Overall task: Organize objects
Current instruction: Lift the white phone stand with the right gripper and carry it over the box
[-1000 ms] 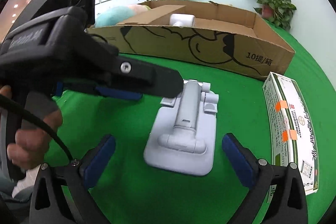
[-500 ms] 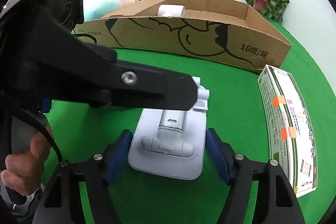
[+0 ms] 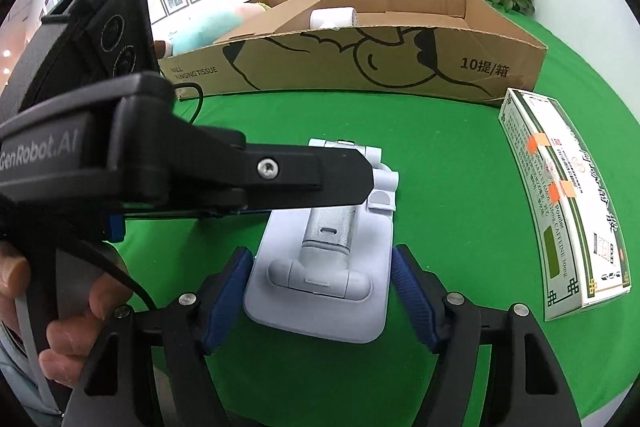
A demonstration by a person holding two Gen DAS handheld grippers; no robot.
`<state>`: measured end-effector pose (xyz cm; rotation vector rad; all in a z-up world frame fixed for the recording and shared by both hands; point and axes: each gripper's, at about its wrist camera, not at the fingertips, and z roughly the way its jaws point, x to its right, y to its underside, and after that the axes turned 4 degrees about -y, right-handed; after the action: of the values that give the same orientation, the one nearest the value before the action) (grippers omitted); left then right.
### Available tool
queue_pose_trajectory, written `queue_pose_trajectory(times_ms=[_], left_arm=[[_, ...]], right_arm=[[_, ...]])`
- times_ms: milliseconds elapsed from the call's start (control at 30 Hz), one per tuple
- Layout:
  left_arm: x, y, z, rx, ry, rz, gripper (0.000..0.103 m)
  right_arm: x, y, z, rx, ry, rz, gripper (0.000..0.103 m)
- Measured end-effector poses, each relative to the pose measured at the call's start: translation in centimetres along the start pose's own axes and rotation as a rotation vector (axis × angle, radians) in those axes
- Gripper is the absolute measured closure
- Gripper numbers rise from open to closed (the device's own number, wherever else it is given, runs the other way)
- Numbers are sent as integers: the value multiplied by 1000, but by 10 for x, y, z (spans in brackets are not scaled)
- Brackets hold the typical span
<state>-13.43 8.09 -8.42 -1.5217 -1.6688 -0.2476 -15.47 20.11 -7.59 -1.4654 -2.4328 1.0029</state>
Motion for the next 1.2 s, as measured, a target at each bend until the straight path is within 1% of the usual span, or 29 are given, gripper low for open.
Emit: queue_pose_trajectory(times_ms=[33, 67, 100, 133, 200, 233, 267, 400, 533, 700, 900, 1033, 1200], left_arm=[[-1, 0, 1, -12, 3, -2, 50], [-2, 2, 3, -27, 0, -6, 55], [-3, 3, 4, -25, -8, -2, 63], [-3, 3, 4, -27, -16, 3, 67], [-4, 4, 2, -23, -14, 1, 68], [-3, 4, 0, -19, -15, 2, 69], [-3, 4, -2, -13, -16, 6, 69], [0, 4, -8, 6, 10, 17, 72], [9, -2, -18, 34, 18, 39, 73], [25, -11, -28, 61, 11, 84, 73], [44, -28, -38, 96, 4, 140, 74], [55, -40, -45, 120, 2, 175, 74], [65, -61, -48, 130, -5, 206, 74]], right_arm=[[1, -4, 2, 0, -7, 3, 35], [-1, -2, 3, 0, -16, 3, 35], [-4, -1, 3, 4, -22, 3, 35], [-7, -2, 2, 9, -24, -1, 35], [-6, -3, 4, 18, -25, -9, 35], [-12, 4, 4, 22, -26, -8, 35], [-13, 5, 3, 24, -28, -9, 36], [-17, 3, -4, 51, -24, -23, 37], [-21, -2, -15, 96, -17, -40, 38], [-26, -7, -27, 151, -15, -52, 39], [-31, -23, -45, 213, -13, -66, 39], [-28, -40, -51, 250, -7, -71, 39], [-28, -60, -56, 277, -5, -74, 39]])
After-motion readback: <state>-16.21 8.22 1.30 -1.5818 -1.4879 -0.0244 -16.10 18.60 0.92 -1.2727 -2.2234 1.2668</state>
